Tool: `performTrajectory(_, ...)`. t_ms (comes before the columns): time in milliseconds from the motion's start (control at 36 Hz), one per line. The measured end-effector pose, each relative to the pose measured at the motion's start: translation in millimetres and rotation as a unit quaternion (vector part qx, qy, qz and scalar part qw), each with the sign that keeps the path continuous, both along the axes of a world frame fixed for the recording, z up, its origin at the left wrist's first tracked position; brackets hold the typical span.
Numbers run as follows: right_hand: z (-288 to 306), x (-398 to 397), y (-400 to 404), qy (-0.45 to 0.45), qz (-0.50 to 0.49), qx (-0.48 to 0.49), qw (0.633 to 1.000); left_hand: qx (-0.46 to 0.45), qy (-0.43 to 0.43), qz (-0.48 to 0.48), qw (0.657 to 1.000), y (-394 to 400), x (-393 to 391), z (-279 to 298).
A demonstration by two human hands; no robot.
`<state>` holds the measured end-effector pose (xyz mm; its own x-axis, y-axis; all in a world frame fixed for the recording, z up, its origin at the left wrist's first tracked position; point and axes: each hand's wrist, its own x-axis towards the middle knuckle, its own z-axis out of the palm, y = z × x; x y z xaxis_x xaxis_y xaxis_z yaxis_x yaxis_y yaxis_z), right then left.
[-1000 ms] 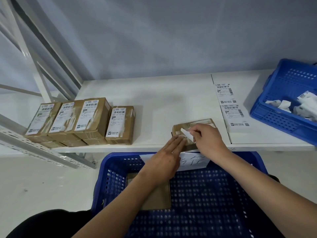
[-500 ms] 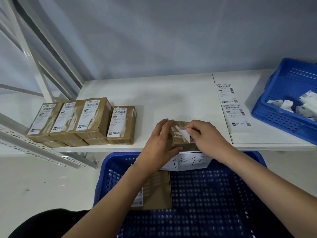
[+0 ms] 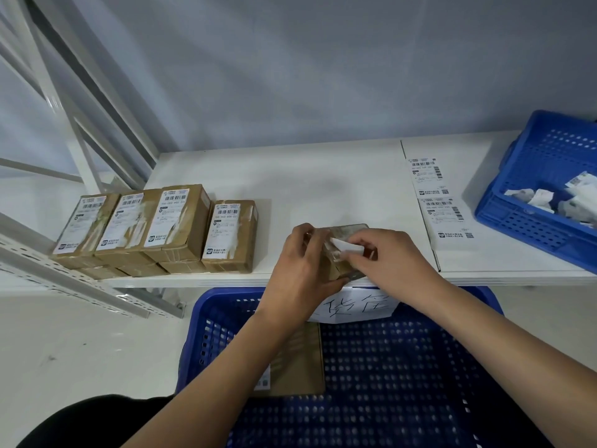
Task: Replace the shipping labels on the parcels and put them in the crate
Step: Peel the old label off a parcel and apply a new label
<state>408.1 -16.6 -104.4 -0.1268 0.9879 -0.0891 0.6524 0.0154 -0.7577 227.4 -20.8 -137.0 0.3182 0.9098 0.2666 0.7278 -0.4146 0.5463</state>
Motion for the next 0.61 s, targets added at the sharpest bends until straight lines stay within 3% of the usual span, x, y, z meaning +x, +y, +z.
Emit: performTrajectory(611, -2.8, 0.4, 6.7, 0.15, -0.186, -0.045, 0.97, 0.0, -0.011, 0.005, 1.0, 3.1, -1.3, -1.7)
